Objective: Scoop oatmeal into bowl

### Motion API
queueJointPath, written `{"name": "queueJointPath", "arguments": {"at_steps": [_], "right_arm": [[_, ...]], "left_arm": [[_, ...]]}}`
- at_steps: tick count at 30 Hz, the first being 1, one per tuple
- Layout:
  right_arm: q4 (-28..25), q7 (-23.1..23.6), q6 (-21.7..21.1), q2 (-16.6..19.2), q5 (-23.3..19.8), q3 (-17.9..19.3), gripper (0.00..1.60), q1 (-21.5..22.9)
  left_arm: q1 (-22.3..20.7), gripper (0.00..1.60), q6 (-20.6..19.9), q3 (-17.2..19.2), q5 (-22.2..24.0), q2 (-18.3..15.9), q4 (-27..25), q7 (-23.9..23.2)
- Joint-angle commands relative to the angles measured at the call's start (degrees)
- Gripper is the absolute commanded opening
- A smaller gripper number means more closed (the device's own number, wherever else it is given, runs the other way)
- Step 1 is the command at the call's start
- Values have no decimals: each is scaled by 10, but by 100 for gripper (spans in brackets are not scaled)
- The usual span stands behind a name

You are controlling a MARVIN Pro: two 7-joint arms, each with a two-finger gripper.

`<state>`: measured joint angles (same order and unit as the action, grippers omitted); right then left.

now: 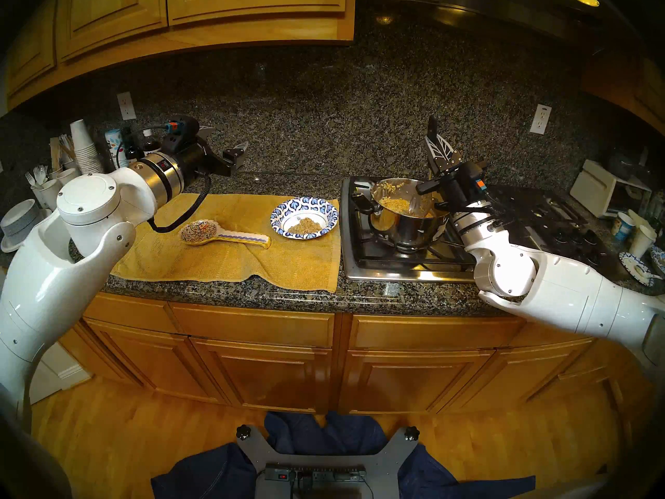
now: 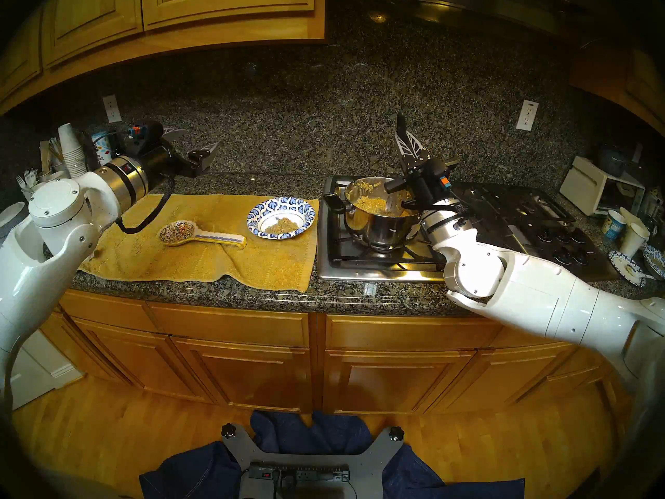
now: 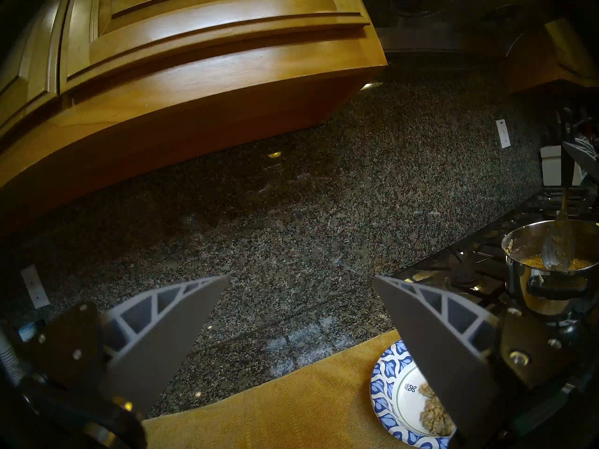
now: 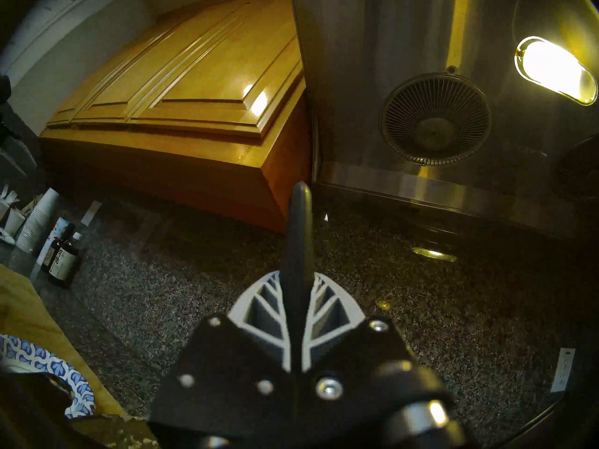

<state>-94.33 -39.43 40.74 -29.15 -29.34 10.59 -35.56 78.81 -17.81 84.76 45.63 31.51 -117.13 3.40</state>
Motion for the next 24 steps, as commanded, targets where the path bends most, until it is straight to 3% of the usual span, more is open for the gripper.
{"name": "queueJointPath", "arguments": {"at_steps": [1,24], "right_arm": [[-16,-18,8,-21,-25,19,0,13],[-51,-78,11,-78,-176,24,0,-1]], "left_arm": [[-19,160,11,13,-1,0,-7,-1],[-19,160,11,13,0,-1,-7,0]]}}
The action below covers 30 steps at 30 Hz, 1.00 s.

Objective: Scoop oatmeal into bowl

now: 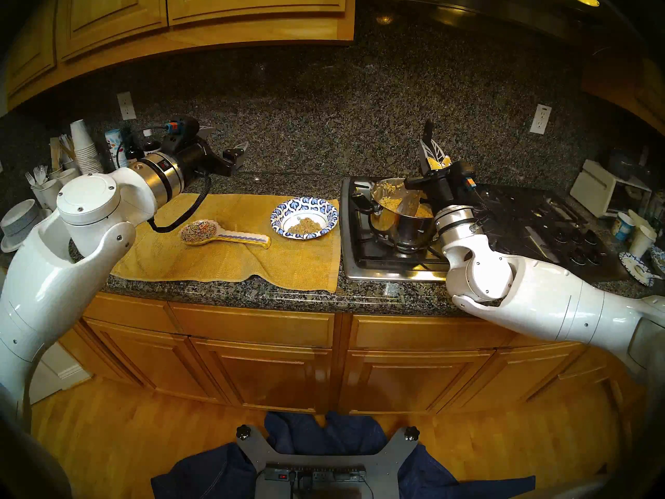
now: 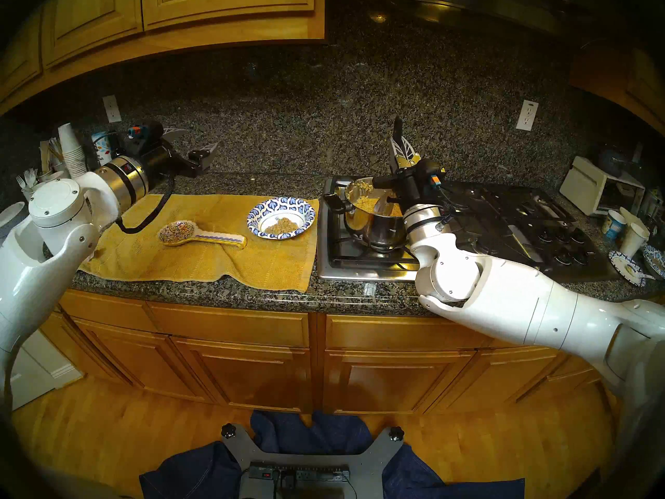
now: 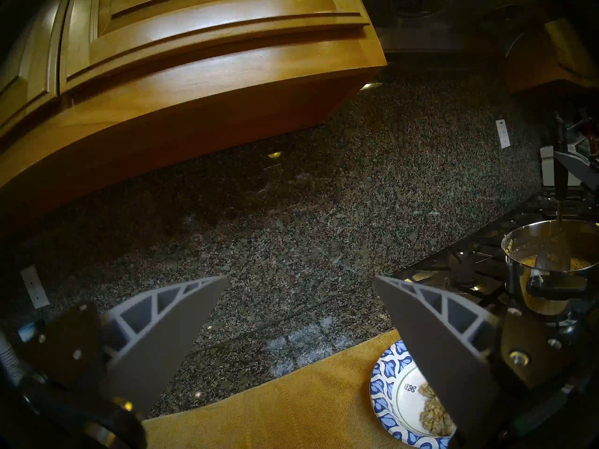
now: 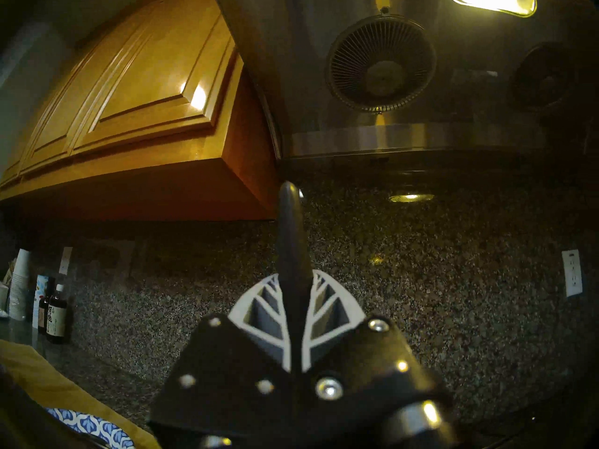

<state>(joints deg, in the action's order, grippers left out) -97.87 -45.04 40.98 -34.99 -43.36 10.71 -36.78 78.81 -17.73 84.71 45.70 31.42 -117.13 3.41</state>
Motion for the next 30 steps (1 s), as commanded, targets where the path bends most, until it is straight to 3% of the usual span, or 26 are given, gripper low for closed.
{"name": "queueJointPath", "arguments": {"at_steps": [1,14,24,30], "right_arm": [[-17,-25,9,-22,-44,24,0,11],[-18,-66,33,-36,-132,44,0,12],[-28,-85,64,-47,-241,64,0,8],[-31,-91,76,-51,-278,74,0,13]], "left_arm": [[-19,160,11,13,-1,0,-7,0],[-19,160,11,13,-1,0,-7,0],[-19,160,11,13,-1,-1,-7,0],[-19,160,11,13,0,-1,-7,0]]}}
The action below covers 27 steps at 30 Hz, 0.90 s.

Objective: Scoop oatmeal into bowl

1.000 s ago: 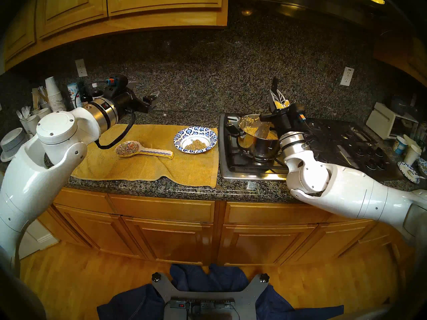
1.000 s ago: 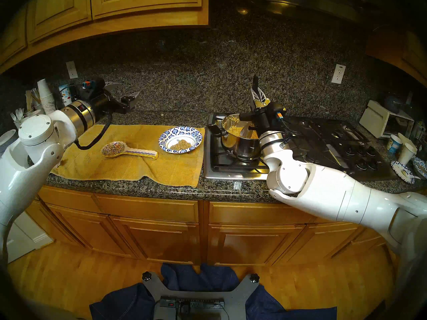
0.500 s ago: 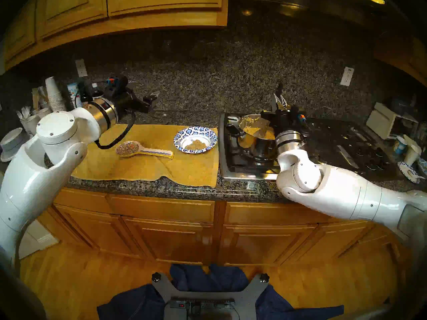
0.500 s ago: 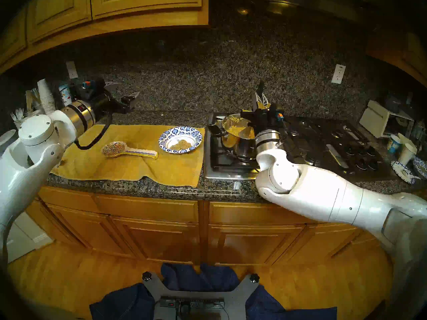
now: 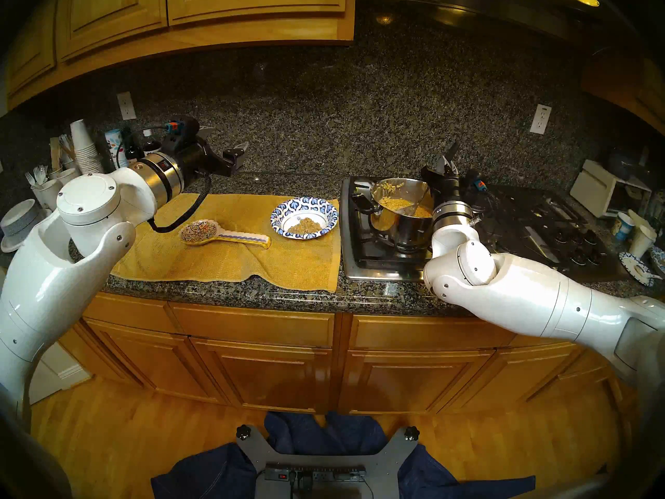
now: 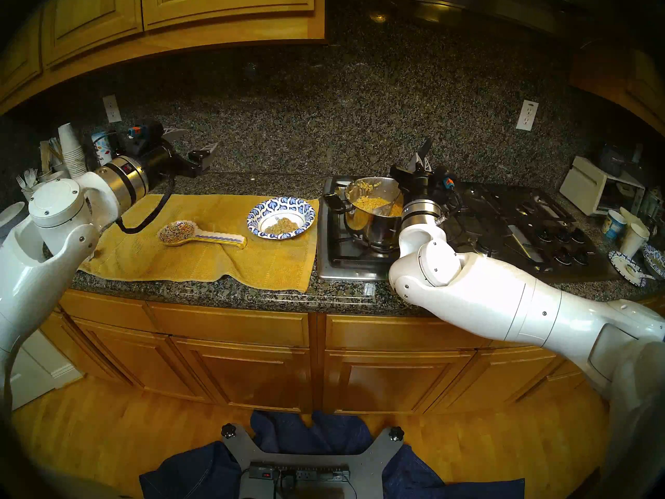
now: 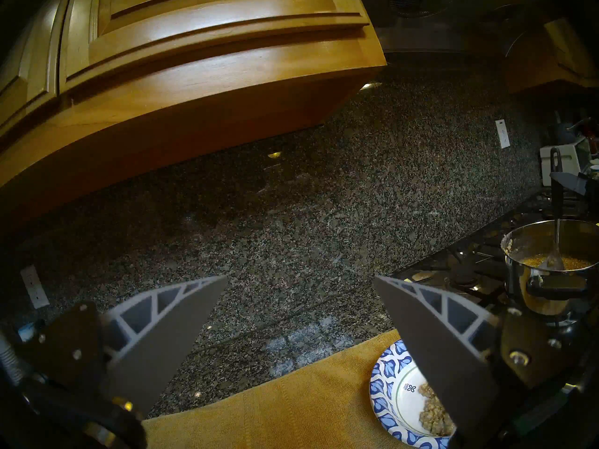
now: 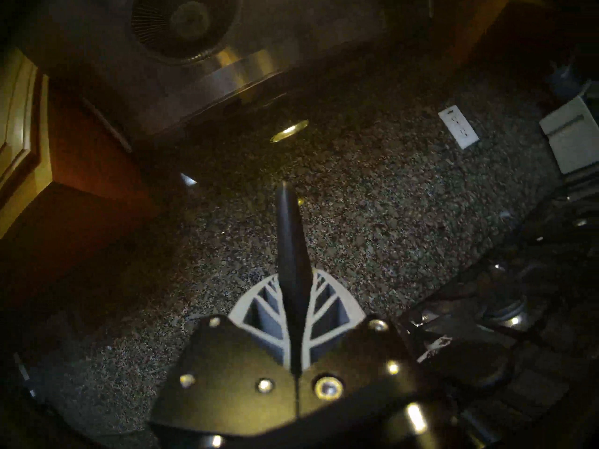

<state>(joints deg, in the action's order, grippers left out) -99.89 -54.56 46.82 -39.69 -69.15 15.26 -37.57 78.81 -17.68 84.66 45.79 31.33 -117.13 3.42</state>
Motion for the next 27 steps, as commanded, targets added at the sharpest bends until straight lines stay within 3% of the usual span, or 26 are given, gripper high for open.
{"name": "queueJointPath", "arguments": {"at_steps": [1,27], "right_arm": [[-12,3,19,-3,-28,32,0,23],[-25,15,39,-9,-211,100,0,44]], "left_arm": [[-19,160,10,14,-1,0,-7,0],[-19,160,10,13,0,-1,-7,1]]}}
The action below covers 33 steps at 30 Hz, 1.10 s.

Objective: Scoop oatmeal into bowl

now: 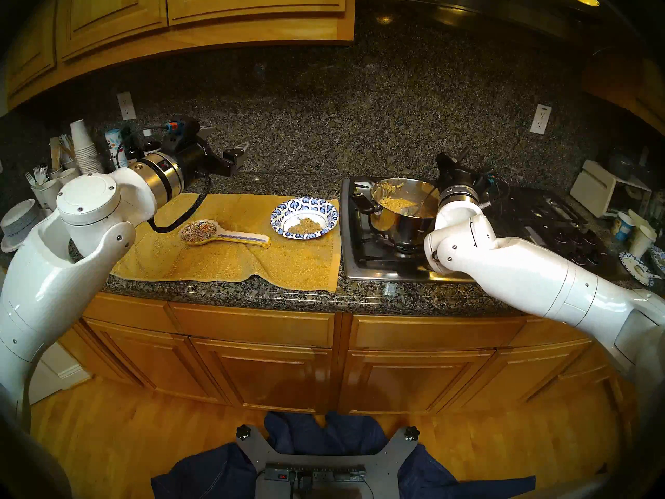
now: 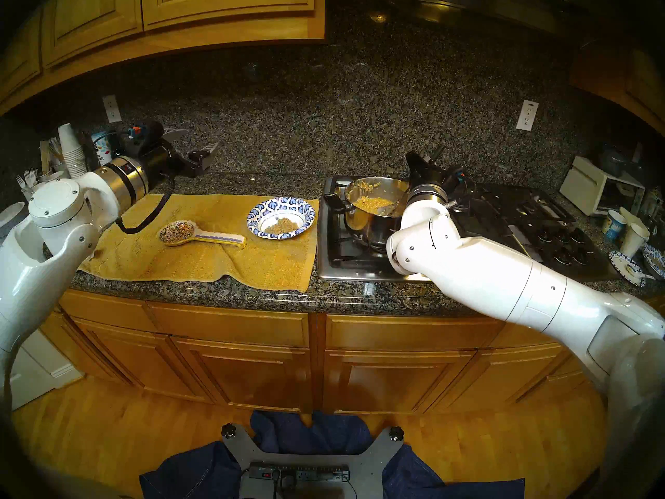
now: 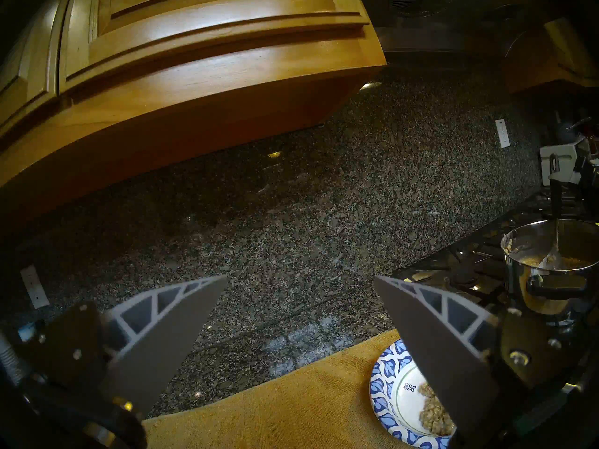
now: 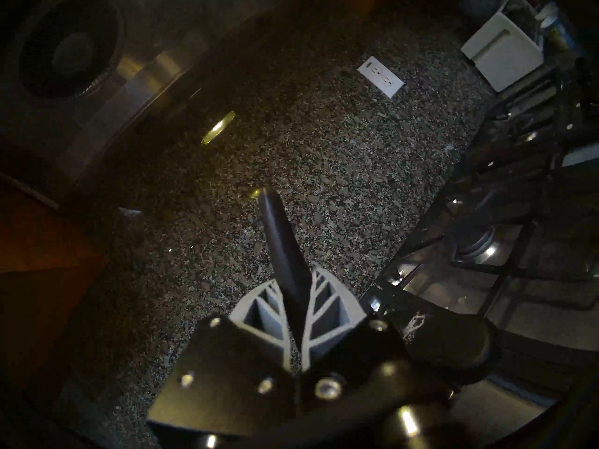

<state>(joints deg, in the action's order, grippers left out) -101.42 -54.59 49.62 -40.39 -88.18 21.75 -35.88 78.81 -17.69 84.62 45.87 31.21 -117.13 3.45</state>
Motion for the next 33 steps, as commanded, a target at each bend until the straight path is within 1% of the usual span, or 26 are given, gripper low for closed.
{"name": "queueJointPath", "arguments": {"at_steps": [1,7,12,23,29,33], "right_arm": [[-10,17,11,-2,-29,37,0,27],[-13,30,12,-2,-52,41,0,26],[-31,33,18,-1,-74,51,0,30],[-55,28,27,7,-111,84,0,48],[-62,26,33,11,-136,99,0,46],[-65,34,36,17,-153,105,0,40]], "left_arm": [[-19,160,10,14,-1,0,-7,1],[-19,160,10,14,-1,0,-7,1],[-19,160,10,13,-1,0,-7,1],[-18,160,9,13,0,-1,-7,1],[-19,160,10,13,0,-1,-7,1],[-19,160,10,13,0,-1,-7,1]]}}
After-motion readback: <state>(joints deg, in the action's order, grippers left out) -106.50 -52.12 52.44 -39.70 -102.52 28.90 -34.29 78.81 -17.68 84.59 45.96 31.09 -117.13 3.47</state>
